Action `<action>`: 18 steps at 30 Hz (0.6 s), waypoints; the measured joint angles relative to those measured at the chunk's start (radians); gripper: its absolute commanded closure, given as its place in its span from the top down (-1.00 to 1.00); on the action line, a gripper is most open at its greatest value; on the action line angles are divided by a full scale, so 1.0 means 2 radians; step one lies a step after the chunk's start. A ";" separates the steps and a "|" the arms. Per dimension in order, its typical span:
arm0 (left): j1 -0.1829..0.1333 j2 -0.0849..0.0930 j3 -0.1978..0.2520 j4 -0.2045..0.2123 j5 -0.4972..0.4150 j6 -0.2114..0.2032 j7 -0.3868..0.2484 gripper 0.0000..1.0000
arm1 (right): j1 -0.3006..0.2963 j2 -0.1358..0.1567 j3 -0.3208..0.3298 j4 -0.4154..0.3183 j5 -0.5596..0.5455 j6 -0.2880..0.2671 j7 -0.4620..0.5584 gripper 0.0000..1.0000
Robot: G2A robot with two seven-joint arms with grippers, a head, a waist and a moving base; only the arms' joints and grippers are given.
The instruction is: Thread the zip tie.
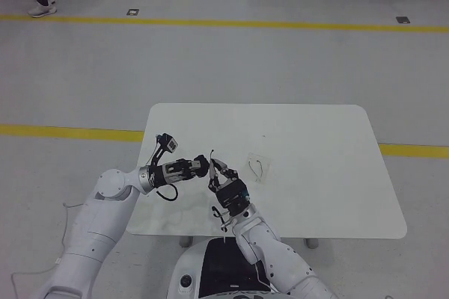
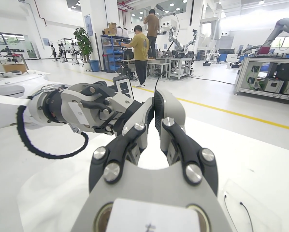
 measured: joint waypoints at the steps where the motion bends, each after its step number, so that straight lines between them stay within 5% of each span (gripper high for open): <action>1: 0.000 0.000 0.000 0.000 0.000 0.000 0.000 -1.00 | 0.000 0.000 0.000 0.001 0.000 0.000 0.000 -1.00; 8: 0.000 0.000 0.000 0.000 0.000 0.000 0.000 -1.00 | 0.000 0.000 0.000 0.002 0.001 0.000 0.000 -1.00; 9: 0.000 0.000 0.000 0.000 0.000 0.000 0.000 -1.00 | 0.000 0.000 0.000 0.002 0.001 0.000 0.000 -0.32; 10: 0.000 0.000 0.000 0.000 0.000 0.000 0.000 -1.00 | 0.000 0.000 0.000 0.002 0.001 0.000 0.000 -0.02; 11: 0.000 0.000 0.000 0.000 0.000 0.000 0.000 -1.00 | -0.001 0.000 0.000 0.001 0.003 0.000 0.000 1.00; 18: 0.000 0.000 0.000 0.000 0.000 0.000 0.000 -1.00 | -0.010 0.003 0.006 -0.017 -0.005 -0.001 -0.005 1.00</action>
